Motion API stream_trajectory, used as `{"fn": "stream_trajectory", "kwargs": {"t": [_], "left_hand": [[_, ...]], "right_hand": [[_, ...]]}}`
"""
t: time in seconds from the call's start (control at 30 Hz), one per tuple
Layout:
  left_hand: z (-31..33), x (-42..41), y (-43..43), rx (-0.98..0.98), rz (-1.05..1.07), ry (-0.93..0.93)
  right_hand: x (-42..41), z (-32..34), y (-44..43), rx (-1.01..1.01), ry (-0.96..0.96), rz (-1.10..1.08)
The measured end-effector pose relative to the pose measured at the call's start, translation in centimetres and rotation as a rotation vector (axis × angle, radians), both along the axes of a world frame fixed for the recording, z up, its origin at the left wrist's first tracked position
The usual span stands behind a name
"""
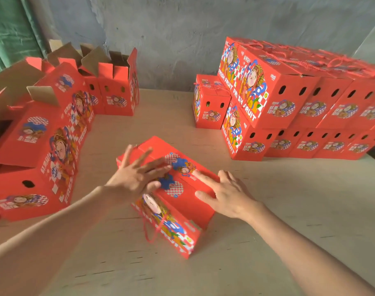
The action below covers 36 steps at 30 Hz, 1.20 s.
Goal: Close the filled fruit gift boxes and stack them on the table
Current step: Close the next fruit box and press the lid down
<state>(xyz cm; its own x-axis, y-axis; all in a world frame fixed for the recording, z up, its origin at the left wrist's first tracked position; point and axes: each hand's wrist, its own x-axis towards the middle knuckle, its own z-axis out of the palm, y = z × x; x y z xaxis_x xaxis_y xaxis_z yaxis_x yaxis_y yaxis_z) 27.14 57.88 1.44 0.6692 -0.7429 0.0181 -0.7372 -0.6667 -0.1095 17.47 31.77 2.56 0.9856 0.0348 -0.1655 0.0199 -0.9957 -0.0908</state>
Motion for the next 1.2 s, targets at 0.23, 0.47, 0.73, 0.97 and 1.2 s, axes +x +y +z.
{"fn": "stream_trajectory", "kwargs": {"t": [0.23,0.47,0.73,0.97,1.2], "left_hand": [[-3.5,0.3,-1.1,-0.803,0.672,0.549],[-3.1,-1.8,-1.5,-1.057,0.741,0.824],[6.5,-1.9,-2.5,-1.339,0.526,0.706],[13.7,-3.2,-4.5,-1.168,0.159,0.573],[10.3,-4.2,-2.4,-1.025,0.254,0.061]], "right_hand": [[-4.1,-0.8,3.8,0.231,-0.118,-0.103],[-4.0,-3.5,2.4,1.093,0.262,-0.74],[1.7,0.6,4.4,1.505,-0.111,-0.839],[3.7,8.6,7.1,1.405,-0.184,-0.17],[3.2,10.9,8.2,1.712,0.258,-0.263]]}}
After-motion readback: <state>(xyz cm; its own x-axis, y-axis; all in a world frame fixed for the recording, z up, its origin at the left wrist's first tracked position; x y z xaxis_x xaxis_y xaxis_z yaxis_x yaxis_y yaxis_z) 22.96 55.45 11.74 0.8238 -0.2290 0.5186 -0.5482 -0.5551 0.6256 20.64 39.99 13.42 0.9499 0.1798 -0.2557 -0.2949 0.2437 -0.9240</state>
